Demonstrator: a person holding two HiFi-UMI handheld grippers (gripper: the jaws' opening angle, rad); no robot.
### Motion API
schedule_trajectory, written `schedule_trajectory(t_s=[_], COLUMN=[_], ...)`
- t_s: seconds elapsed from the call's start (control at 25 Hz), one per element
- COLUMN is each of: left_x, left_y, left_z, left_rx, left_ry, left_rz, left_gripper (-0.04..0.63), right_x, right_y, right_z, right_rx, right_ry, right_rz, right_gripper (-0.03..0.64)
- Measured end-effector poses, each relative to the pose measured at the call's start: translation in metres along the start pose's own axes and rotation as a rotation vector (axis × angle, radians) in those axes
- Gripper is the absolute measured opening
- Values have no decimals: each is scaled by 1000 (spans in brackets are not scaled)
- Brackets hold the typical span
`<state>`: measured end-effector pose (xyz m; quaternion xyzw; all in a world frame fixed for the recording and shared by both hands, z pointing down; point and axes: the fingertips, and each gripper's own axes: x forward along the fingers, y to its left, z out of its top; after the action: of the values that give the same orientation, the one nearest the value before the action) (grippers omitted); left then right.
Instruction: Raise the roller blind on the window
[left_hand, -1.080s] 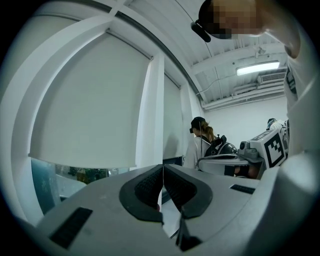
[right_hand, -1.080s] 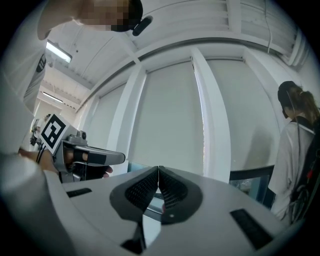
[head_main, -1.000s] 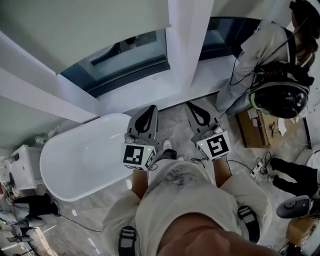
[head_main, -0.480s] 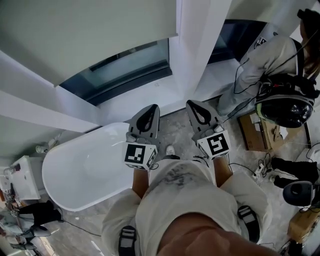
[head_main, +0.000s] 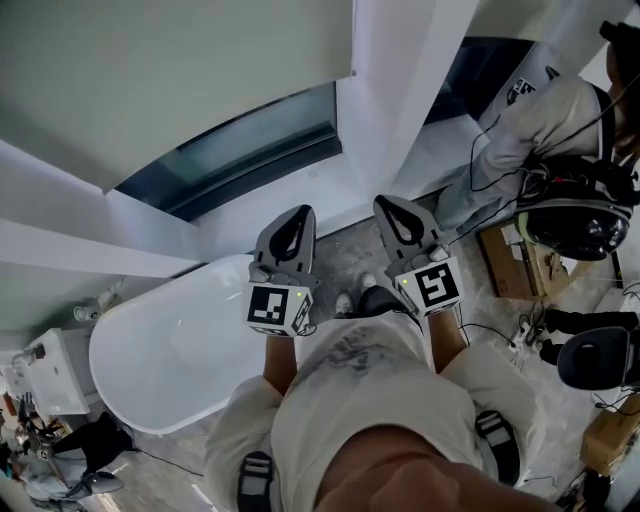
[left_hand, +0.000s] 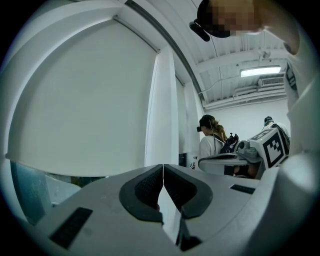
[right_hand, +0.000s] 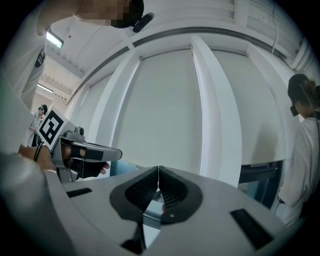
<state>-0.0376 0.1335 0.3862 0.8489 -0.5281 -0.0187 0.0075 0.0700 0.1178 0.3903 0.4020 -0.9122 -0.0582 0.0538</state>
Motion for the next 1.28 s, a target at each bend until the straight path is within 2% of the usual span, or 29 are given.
schedule_trajectory(t_s=[0.72,1.04,1.28], left_x=[86,128,153], left_y=[51,74,78], left_z=[-6,0,6], left_rx=[4,6,6], left_ry=[14,31,24], left_rz=[36,60,47], left_gripper=[9,9,11], right_x=[87,127,142], right_y=[-66,-89,-99], right_z=[-10,-6,-2], right_rx=[-1,16,32], right_ry=[1,2,-17], right_rz=[43,99,140], right_gripper=[61,61,61])
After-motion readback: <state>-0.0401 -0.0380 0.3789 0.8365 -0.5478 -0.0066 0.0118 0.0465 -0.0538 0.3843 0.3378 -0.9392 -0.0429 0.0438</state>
